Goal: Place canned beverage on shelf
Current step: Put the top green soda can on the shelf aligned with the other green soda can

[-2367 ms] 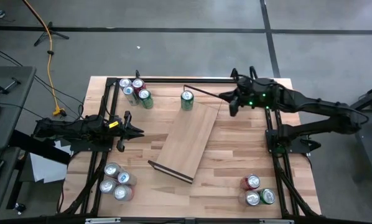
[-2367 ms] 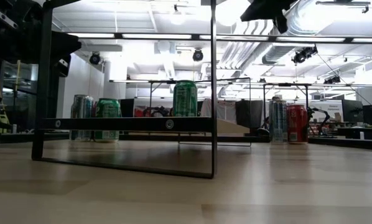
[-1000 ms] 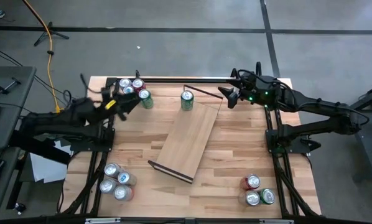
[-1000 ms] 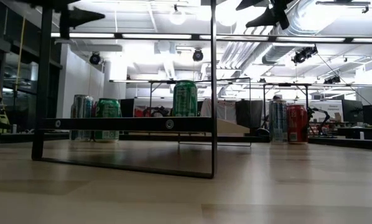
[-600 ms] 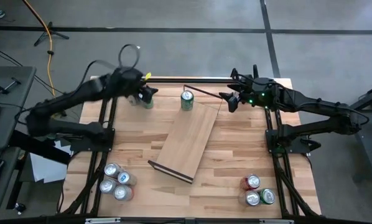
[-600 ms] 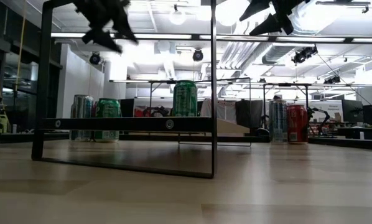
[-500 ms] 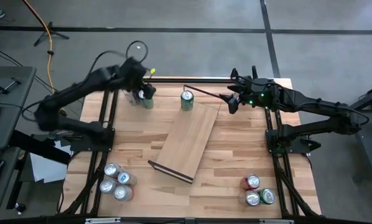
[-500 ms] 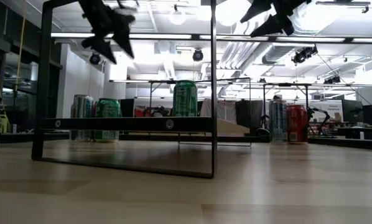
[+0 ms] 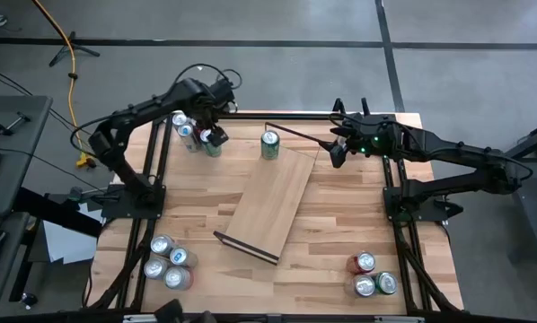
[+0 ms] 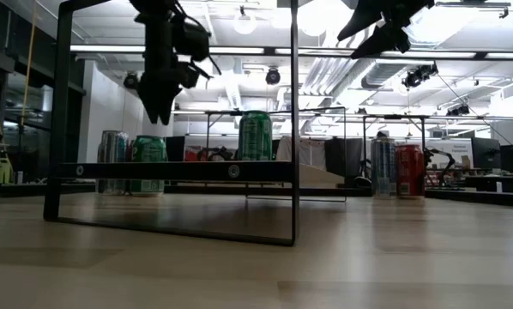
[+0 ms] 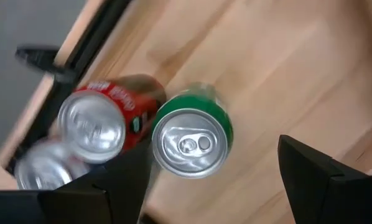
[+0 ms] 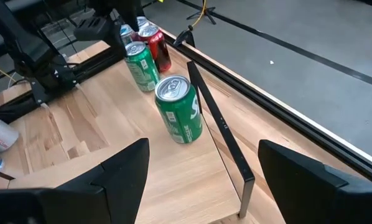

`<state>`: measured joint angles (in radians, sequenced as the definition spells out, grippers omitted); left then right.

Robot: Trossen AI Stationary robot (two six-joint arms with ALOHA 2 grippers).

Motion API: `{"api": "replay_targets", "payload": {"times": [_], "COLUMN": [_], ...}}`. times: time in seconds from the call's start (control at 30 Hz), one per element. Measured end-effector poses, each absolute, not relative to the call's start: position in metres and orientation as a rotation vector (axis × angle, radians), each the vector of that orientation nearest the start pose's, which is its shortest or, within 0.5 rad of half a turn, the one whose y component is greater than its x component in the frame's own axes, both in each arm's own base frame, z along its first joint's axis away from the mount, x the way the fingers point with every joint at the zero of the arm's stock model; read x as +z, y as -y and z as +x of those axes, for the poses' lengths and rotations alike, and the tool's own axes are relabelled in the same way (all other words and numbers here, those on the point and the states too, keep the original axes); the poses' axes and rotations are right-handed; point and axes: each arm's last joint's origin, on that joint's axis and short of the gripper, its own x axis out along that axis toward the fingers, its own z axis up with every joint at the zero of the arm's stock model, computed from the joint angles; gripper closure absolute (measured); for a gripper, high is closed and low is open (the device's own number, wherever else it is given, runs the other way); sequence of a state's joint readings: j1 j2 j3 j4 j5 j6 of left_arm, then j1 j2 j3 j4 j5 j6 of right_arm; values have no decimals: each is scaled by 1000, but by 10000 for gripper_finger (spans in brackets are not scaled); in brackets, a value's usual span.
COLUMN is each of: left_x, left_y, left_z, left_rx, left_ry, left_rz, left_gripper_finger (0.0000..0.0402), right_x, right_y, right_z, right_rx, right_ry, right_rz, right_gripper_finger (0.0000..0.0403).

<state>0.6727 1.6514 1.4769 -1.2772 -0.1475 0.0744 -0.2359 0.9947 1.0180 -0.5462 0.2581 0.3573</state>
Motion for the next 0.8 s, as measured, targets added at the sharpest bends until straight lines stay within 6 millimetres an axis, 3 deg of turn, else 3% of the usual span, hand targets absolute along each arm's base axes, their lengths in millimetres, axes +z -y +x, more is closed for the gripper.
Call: {"api": "replay_targets", "payload": {"times": [0.37, 0.53, 0.8], "left_x": [279, 267, 256], "left_y": [-198, -197, -204], "left_z": [236, 230, 227], "left_rx": [236, 73, 24], "left_ry": [-1629, -1685, -1678], "left_rz": [106, 195, 265], "left_gripper_finger": [131, 131, 131], "right_x": [343, 343, 343], "right_y": [55, 55, 55], "right_z": [195, 195, 195], "right_rx": [-572, -572, -573], "right_ry": [-437, -437, -435], "right_rz": [336, 336, 343], "right_gripper_finger": [116, 116, 116]}}
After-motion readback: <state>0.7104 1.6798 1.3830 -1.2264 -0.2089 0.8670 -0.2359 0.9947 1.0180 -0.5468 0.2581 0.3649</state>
